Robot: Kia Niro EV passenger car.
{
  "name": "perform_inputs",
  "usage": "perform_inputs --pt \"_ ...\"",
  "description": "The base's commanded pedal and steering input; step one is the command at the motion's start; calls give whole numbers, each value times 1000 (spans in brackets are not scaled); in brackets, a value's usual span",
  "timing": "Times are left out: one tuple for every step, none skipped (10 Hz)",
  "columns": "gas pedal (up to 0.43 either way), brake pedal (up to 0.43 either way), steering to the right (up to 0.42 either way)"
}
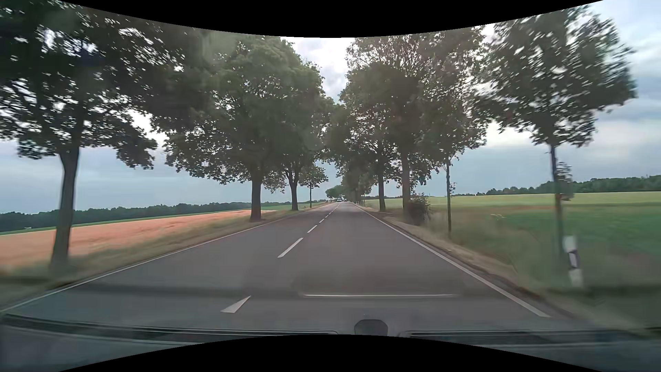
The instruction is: Follow the waypoints while adhering to traffic rules and regulations
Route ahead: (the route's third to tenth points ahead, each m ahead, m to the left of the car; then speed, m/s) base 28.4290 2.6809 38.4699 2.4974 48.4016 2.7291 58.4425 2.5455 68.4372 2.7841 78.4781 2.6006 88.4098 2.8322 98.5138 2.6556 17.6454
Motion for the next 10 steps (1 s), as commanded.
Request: perform_inputs --pt "150 0 -3" --pt "157 0 -3" --pt "169 0 -3" --pt "177 0 -3" --pt "177 0 -3" --pt "177 0 -3" --pt "177 0 -3" --pt "177 0 -3" --pt "177 0 -3" --pt "177 0 -3"
